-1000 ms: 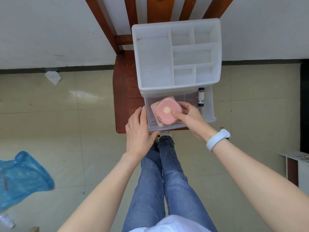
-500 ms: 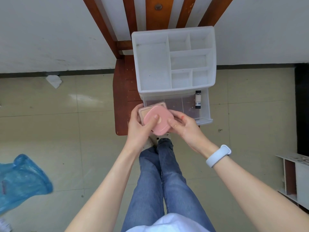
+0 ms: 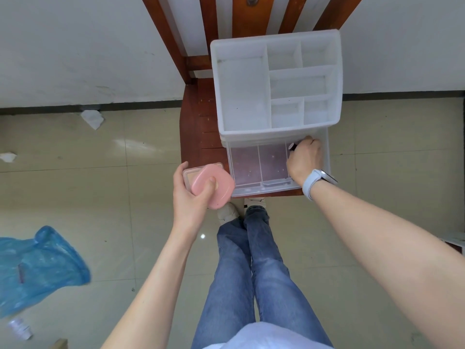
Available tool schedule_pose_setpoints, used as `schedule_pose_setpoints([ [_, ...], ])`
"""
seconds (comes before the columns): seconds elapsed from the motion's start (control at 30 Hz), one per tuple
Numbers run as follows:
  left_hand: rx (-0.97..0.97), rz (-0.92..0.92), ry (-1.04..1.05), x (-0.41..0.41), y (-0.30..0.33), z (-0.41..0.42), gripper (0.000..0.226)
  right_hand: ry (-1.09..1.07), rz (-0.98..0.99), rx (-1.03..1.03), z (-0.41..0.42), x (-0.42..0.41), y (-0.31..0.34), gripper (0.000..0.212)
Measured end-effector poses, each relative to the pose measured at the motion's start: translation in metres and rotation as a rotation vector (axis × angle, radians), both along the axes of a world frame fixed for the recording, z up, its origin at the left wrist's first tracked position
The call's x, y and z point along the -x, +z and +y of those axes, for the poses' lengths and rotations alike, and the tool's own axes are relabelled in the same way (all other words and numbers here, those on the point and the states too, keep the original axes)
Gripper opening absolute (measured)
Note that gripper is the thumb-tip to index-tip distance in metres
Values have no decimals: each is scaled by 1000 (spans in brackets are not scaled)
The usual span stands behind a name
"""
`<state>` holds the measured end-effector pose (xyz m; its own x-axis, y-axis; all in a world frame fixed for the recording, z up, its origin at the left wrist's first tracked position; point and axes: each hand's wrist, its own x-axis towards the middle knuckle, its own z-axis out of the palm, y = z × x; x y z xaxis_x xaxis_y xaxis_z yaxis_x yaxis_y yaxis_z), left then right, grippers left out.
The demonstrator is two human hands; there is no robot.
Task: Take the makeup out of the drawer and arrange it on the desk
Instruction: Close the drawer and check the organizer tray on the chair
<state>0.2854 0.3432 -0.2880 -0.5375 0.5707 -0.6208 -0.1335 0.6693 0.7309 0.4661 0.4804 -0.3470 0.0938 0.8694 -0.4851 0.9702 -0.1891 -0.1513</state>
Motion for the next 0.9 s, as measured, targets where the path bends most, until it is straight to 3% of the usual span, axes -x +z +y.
schedule_pose_setpoints([
  [0.13, 7, -12, 4, -5, 1, -4, 57, 245, -41, -41, 0, -1, 1, 27],
  [0.2, 10, -24, 2, -8, 2, -5, 57, 312, 27, -76, -6, -3, 5, 26],
  [0.27, 14, -30, -1, -10, 4, -6, 57, 137, 247, -76, -18, -7, 15, 27],
  [0.33, 16, -32, -3, -12, 5, -5, 57, -167, 465, -57, -34, -13, 28, 20],
  [0.4, 20, -32, -4, -15, 7, -6, 56, -436, 562, -49, -56, -22, 37, 6],
  [0.43, 23, -31, -3, -16, 8, -6, 56, -545, 564, -24, -65, -26, 40, 9],
  [0.53, 36, -31, -4, -18, 10, -8, 56, -943, 671, 139, -83, -32, 45, 11],
  [0.63, 35, -27, -12, -18, 13, -12, 56, -1348, 1060, 336, -76, -28, 52, 12],
  [0.77, 37, -30, -1, -16, 14, -19, 56, -1476, 1235, 399, -61, -19, 61, 19],
  [0.9, 40, -22, 26, -14, 16, -23, 56, -1381, 1352, 408, -52, -14, 64, 29],
])
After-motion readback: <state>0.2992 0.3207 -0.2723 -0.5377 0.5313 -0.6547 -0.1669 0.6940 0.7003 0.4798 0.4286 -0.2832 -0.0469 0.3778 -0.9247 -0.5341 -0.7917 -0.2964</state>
